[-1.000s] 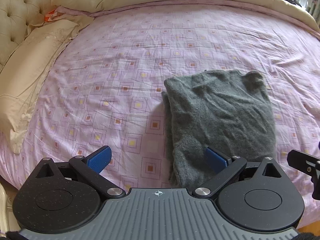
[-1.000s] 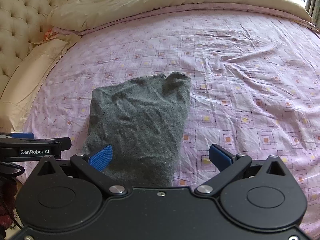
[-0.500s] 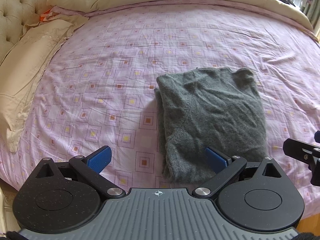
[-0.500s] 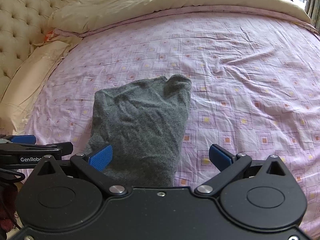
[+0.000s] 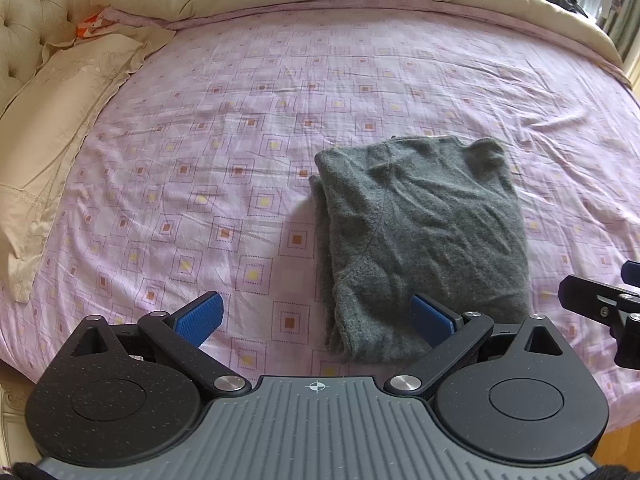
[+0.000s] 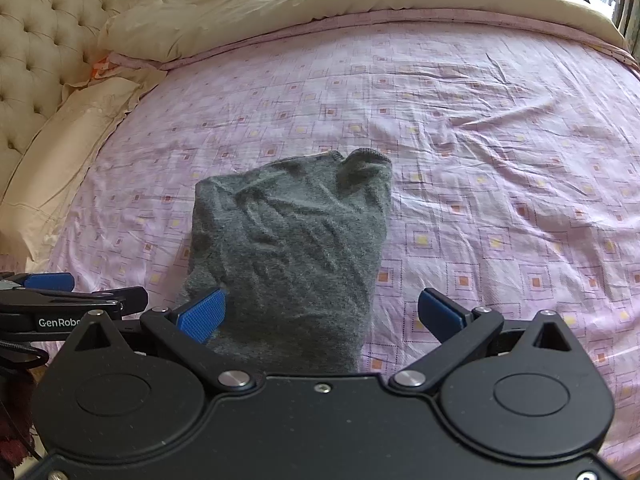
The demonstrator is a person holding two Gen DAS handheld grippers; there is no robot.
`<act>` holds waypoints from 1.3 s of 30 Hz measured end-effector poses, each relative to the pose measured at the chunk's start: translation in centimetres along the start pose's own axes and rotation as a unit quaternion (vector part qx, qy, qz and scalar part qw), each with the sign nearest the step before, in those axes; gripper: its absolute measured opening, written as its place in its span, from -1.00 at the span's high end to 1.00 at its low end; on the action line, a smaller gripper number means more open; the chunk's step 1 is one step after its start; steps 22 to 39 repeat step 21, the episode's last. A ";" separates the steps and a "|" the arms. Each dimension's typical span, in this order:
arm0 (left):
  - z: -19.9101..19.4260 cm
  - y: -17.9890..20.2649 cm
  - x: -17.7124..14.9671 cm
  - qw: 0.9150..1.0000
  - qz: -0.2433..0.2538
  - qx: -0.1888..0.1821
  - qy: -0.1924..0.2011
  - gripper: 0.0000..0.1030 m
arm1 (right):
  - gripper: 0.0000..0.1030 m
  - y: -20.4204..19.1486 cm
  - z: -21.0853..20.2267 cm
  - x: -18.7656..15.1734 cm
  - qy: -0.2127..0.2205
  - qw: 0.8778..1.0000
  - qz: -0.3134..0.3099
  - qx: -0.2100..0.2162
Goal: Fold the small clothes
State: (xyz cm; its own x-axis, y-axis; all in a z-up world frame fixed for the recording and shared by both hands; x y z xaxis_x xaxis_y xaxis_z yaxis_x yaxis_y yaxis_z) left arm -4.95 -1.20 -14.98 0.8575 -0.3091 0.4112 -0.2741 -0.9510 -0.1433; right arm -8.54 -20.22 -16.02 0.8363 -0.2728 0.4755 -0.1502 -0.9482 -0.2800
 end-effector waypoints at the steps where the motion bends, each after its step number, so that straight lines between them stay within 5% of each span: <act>1: 0.0 -0.1 0.0 1.000 0.000 -0.001 -0.001 -0.96 | -0.99 -0.1 0.0 0.0 -0.001 1.000 0.000 0.000; 39: 0.9 -0.7 0.6 1.000 0.003 -0.004 -0.002 -0.96 | -0.99 -0.7 1.4 0.5 -0.017 1.000 0.004 -0.005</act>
Point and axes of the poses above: each gripper's, at about its wrist camera, not at the fingertips, and z roughly the way its jaws point, y to its right, x to its top, the point moved 3 cm from there along z, roughly the way its jaws point, and after that the axes turned 8 degrees about z, right-handed, at the moved point
